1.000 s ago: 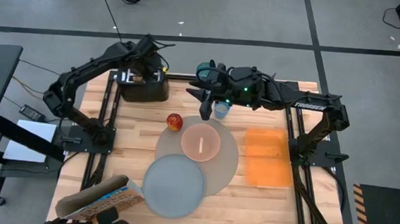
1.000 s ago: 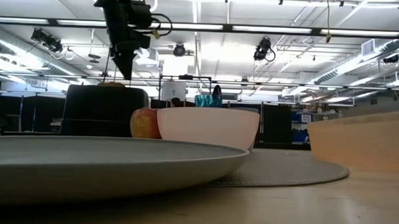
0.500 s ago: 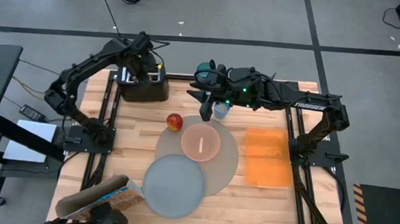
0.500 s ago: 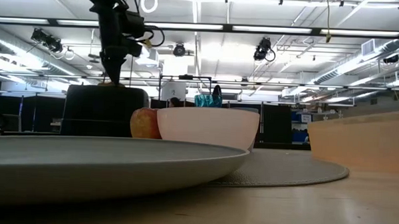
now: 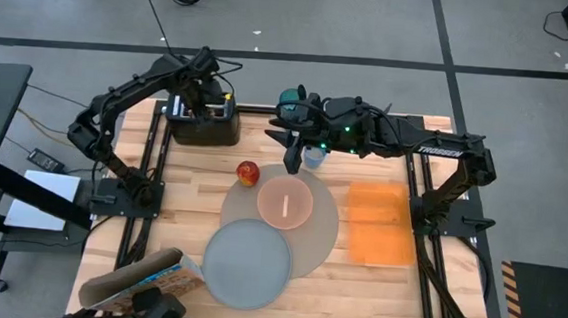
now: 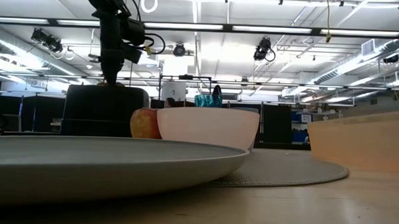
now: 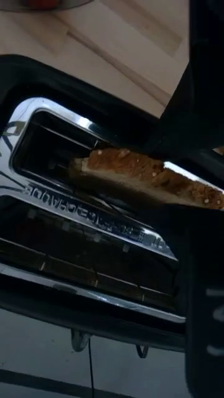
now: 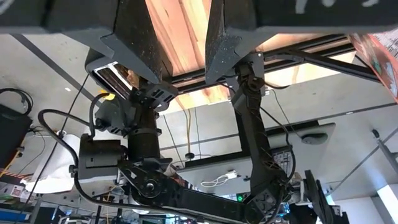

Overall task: Arrange a breakfast setting
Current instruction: Put the toasted bread on the light blue plate

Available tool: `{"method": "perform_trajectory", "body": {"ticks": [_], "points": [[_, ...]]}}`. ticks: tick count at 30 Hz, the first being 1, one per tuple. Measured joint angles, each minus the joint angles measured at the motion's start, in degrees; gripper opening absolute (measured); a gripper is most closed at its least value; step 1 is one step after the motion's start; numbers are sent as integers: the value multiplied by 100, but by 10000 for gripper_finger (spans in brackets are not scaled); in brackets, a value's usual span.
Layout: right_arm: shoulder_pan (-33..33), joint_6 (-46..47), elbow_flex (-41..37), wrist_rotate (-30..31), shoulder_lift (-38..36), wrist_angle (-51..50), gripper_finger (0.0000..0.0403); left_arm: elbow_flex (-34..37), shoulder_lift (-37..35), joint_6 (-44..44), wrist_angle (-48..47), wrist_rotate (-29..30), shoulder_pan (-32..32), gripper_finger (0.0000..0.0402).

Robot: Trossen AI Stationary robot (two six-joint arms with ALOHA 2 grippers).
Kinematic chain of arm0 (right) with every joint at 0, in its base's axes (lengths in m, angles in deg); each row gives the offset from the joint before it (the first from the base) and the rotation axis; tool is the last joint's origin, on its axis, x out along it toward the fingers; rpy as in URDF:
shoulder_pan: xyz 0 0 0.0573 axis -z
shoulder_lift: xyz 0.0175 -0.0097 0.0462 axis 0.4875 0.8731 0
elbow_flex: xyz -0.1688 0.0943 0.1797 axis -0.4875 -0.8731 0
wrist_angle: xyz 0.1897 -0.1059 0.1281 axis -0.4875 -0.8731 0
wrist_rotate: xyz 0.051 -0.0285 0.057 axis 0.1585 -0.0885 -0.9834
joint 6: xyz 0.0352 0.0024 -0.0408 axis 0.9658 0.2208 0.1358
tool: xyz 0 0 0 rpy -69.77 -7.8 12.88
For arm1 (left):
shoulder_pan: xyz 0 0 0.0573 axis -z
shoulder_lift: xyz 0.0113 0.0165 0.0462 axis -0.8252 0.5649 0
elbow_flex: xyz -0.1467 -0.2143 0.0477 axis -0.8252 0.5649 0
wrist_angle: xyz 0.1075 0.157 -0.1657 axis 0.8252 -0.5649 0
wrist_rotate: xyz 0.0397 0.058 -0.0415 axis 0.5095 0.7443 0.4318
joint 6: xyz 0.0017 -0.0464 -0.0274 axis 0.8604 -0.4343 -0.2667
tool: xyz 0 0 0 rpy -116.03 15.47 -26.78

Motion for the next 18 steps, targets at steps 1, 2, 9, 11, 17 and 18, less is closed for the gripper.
{"method": "perform_trajectory", "body": {"ticks": [1, 2, 9, 11, 17, 18], "points": [[-1, -2, 0, 0, 2, -2, 130, 2, 0, -3, 3, -3, 0, 112], [-2, -2, 0, 0, 2, 0, 130, 5, 0, -33, 10, -17, 0, 101], [-25, 0, 0, -26, 2, -2, 130, 22, -43, -175, 102, -91, 0, 24], [-53, 0, 0, -26, 2, -2, 130, 33, -98, -177, 122, -83, -2, 18], [-114, -30, 0, -28, 2, -4, 130, -116, -393, -274, 85, 1, -2, 36], [-114, -30, 0, -29, 2, -4, 130, -195, -447, -328, 46, 0, 12, 38]]}}
